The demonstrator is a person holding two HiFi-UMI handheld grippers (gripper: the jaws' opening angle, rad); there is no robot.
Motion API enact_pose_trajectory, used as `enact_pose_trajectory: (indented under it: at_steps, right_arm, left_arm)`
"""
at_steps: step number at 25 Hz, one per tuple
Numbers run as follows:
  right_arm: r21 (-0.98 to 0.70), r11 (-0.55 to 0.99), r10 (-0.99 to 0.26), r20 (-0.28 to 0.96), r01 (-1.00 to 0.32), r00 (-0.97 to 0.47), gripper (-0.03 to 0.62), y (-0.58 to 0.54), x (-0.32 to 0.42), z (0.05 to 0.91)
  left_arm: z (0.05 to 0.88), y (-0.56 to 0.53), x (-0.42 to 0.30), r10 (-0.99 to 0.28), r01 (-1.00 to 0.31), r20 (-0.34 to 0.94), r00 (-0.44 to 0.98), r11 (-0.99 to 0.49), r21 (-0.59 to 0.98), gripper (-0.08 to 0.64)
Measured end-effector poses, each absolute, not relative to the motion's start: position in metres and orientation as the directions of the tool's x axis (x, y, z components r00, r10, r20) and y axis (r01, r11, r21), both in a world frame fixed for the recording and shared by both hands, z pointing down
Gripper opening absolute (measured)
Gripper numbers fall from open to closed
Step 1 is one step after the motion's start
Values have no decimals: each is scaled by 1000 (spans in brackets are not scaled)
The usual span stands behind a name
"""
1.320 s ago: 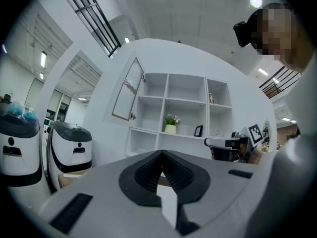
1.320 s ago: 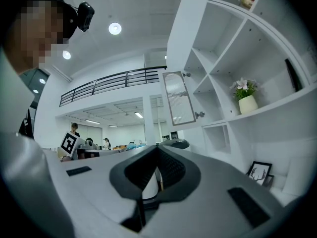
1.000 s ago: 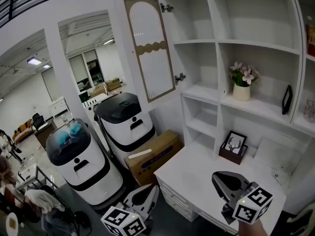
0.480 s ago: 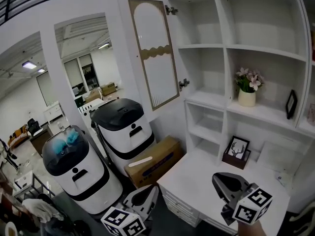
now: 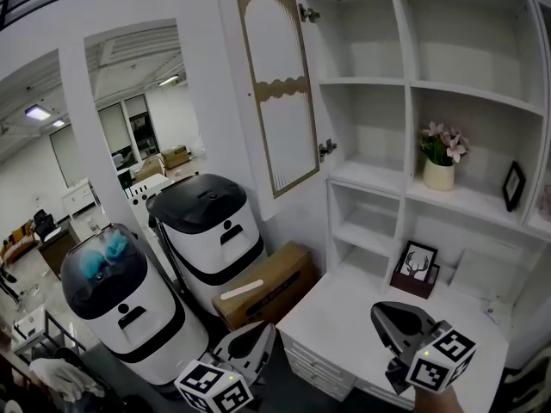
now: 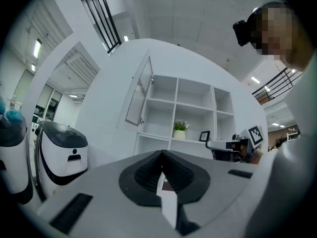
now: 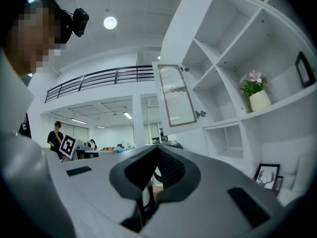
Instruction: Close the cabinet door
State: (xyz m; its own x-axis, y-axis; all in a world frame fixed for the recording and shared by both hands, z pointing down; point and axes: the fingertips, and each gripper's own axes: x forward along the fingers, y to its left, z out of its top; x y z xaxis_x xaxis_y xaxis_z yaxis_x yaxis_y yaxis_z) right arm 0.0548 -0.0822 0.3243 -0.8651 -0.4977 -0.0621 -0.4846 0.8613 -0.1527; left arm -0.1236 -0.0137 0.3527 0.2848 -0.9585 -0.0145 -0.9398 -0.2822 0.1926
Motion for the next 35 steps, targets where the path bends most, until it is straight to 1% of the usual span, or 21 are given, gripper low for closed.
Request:
enact_pose_trajectory:
  at_steps: [13,20,26,35]
  right_arm:
    - [-134,842,-531,-34,-523,-847,5,-80,16,323]
    - [-134,850,-516,-21,-509,-856,5,-89,11,325]
    - [-155,862,-491,-24,-482,-871,5,-115,9,325]
    - [-175,879,-457,-43,-443,-889,5,-161,13,324]
  left_arm:
    - [356,-20,-164,-944,-919,-41,326,-327,223,5]
    - [357,-28,-171,-955,-925,-50,292,-295,240,5]
    - [357,-45,-170,-960,-935,-23,278,-276,225,6]
    - [353,-87,-167,-973,-948,-24,229,-229,223,5]
